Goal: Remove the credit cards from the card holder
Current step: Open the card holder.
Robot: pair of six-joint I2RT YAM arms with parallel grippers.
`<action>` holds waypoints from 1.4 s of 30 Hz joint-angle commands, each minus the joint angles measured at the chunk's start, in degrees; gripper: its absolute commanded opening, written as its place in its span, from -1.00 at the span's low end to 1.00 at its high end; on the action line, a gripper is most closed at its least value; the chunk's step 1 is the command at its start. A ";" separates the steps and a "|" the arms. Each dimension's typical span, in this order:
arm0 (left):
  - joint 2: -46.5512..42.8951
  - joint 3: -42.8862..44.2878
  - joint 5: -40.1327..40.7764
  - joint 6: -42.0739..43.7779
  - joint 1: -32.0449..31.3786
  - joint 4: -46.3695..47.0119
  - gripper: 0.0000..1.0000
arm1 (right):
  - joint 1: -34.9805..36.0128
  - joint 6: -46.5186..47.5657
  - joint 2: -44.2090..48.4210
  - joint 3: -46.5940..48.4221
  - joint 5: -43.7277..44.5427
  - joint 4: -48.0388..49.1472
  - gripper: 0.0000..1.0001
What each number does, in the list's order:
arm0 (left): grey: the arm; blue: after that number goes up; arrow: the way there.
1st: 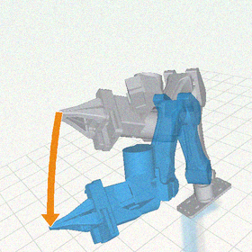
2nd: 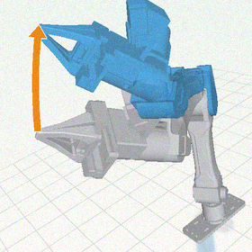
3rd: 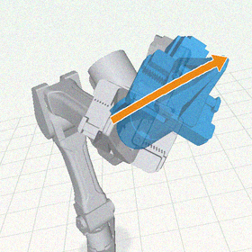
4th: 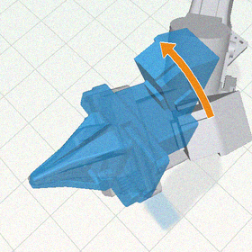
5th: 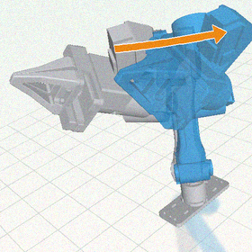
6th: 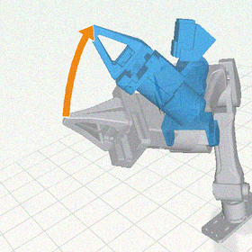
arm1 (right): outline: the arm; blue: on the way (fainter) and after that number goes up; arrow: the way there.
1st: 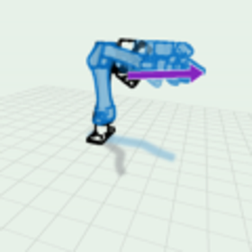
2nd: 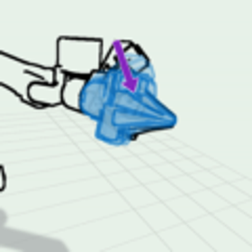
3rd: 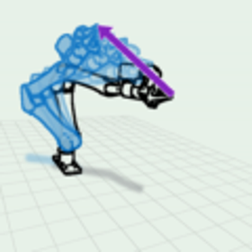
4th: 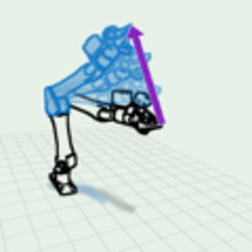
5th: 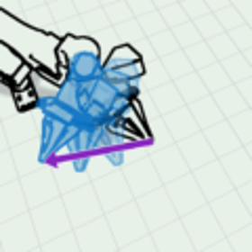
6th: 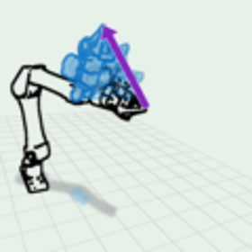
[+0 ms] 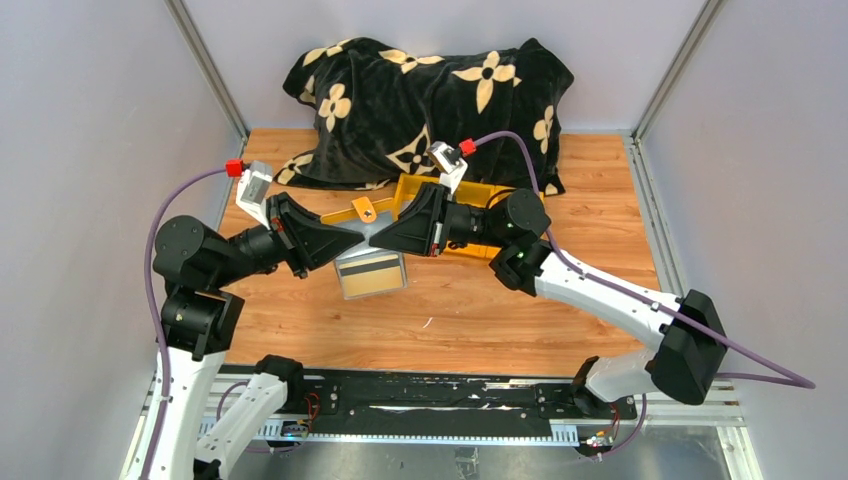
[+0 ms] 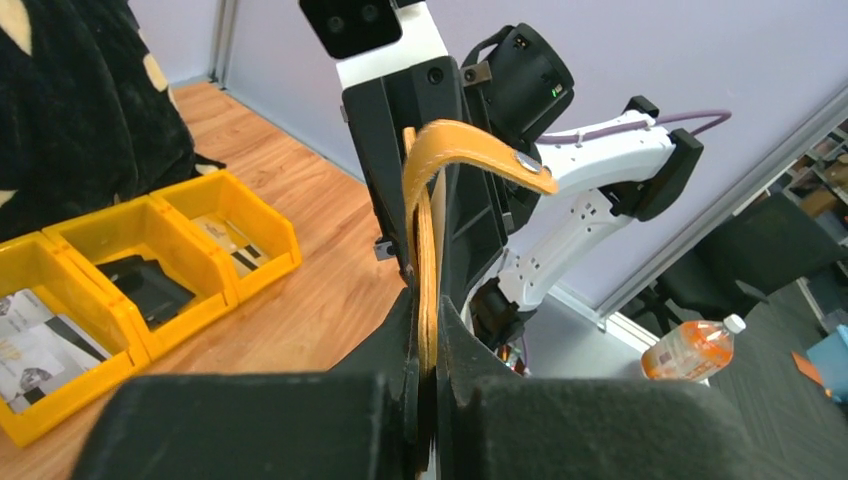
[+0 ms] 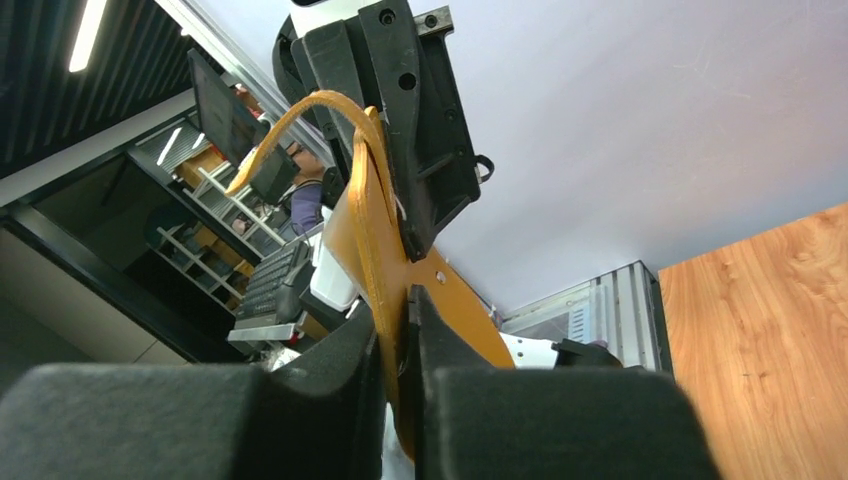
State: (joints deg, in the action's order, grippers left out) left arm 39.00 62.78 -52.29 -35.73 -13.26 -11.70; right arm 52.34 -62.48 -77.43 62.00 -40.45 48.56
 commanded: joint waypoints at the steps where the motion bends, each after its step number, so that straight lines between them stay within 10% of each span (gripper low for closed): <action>1: 1.44 2.55 -0.18 -2.79 -0.08 0.60 -1.00 | 0.83 -2.55 0.05 1.11 -3.33 8.43 -0.53; 5: 2.69 3.01 -0.54 -10.18 -0.09 4.27 -1.00 | 0.90 -1.26 1.30 -3.65 -6.93 13.90 -0.26; 12: 2.68 3.19 -0.33 -12.09 -0.08 5.46 -1.00 | 1.01 0.92 4.02 -8.88 -5.94 12.83 -0.65; 18: 2.48 2.47 -1.56 -10.65 -0.10 4.59 -1.00 | 0.93 5.02 2.65 -3.81 -6.79 6.89 -0.09; 29: 1.60 3.86 -9.90 2.89 -0.10 -6.39 -1.00 | 0.22 32.85 -1.03 17.15 -18.70 -40.79 -0.31; 38: 1.46 4.39 -15.15 13.59 -0.10 -15.91 -1.00 | 0.22 52.61 -8.01 33.64 -21.20 -70.81 -1.00; 39: 1.28 4.30 -14.34 14.30 -0.10 -16.69 -0.86 | 0.22 53.16 -8.62 34.98 -21.03 -71.82 -1.00; 42: 0.26 3.56 -12.02 15.13 -0.08 -18.10 0.87 | 0.10 50.36 -8.31 36.13 -20.05 -68.29 -1.00</action>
State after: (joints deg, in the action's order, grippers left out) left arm 40.73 65.73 -64.25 -23.90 -13.34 -26.50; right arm 52.45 -14.61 -85.71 95.31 -59.94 -15.94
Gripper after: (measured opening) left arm 0.478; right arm 0.020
